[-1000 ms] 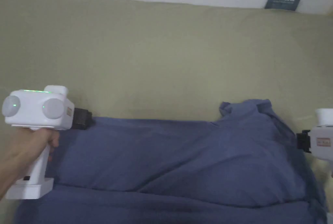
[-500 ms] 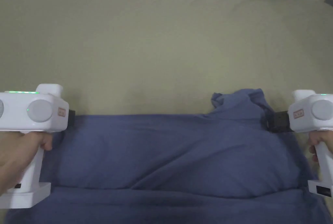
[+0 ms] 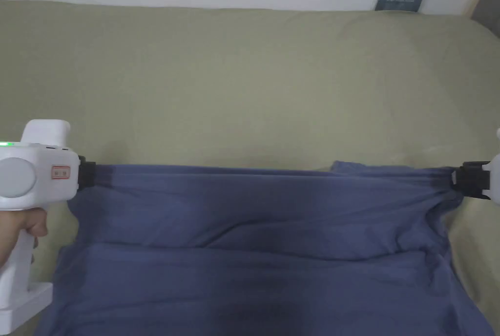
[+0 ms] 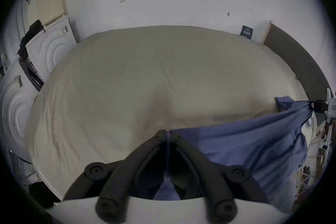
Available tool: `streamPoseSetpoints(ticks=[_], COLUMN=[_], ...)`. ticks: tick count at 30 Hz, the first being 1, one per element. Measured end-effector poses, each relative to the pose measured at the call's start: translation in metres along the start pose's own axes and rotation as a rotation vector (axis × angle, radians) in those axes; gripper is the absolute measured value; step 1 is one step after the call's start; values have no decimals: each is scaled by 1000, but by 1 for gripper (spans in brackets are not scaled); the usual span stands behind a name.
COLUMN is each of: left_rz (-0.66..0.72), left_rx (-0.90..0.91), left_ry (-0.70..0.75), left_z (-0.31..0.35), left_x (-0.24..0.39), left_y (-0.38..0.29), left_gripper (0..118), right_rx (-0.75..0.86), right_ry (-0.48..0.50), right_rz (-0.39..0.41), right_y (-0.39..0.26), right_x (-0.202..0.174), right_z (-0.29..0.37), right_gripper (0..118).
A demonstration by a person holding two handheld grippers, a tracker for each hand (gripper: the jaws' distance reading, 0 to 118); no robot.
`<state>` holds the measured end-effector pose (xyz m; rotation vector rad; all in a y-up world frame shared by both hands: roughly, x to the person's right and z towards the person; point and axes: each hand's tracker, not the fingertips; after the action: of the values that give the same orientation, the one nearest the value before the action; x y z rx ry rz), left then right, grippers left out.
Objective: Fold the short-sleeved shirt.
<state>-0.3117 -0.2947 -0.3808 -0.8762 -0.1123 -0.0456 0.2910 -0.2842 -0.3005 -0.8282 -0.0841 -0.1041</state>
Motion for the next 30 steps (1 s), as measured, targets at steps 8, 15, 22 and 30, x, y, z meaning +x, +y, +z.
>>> streamPoseSetpoints(ticks=[8, 15, 22, 30], left_rz=[6, 40, 62, 26], left_rx=[2, -96, -144, 11], left_ry=[-25, -59, -50, 31], left_z=[72, 64, 48, 79], left_x=[-5, -6, -5, 2], left_y=[-91, -149, -163, -144], left_gripper=[5, 5, 5, 118], right_rx=[17, -79, -134, -18], right_ry=[25, 4, -20, -104], right_rz=[4, -6, -2, 73], right_y=[-88, -143, -159, -136], right_x=[1, 5, 0, -26], right_z=[73, 61, 43, 75], right_gripper=[8, 8, 8, 112])
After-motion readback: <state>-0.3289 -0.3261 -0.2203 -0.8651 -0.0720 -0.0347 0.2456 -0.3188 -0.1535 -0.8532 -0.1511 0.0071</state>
